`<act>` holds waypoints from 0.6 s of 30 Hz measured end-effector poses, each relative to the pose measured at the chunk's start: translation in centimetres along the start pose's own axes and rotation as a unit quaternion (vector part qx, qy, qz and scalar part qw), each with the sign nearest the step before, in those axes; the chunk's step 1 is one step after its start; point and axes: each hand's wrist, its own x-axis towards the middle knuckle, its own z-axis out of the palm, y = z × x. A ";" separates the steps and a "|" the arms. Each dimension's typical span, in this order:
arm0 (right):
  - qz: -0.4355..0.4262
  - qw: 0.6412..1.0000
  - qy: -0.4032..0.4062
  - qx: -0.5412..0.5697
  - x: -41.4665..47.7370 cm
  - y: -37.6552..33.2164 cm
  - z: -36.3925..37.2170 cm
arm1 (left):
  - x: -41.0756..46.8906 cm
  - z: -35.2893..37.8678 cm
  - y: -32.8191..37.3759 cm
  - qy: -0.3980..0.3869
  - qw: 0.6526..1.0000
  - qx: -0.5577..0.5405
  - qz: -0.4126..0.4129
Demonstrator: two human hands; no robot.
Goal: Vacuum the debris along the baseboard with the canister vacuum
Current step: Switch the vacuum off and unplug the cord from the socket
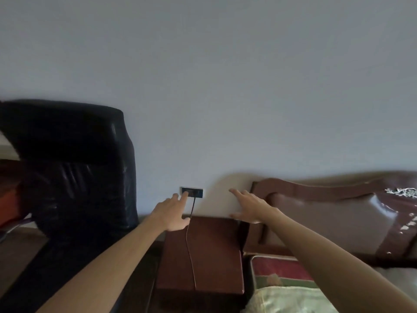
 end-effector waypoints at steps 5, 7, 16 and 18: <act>-0.022 1.000 -0.019 -0.007 4.7 -1.1 1.3 | 2.0 2.0 -2.8 -0.007 0.999 -0.023 -0.028; -0.028 0.999 -0.034 -0.008 6.4 -1.6 2.0 | 2.8 2.7 -3.8 -0.014 0.999 -0.030 -0.033; -0.028 0.998 -0.063 0.003 13.3 -2.9 4.6 | 6.6 5.8 -7.8 -0.052 0.997 -0.041 -0.032; -0.032 0.997 -0.074 0.007 14.5 -2.6 5.5 | 7.5 7.0 -8.5 -0.063 0.996 -0.048 -0.035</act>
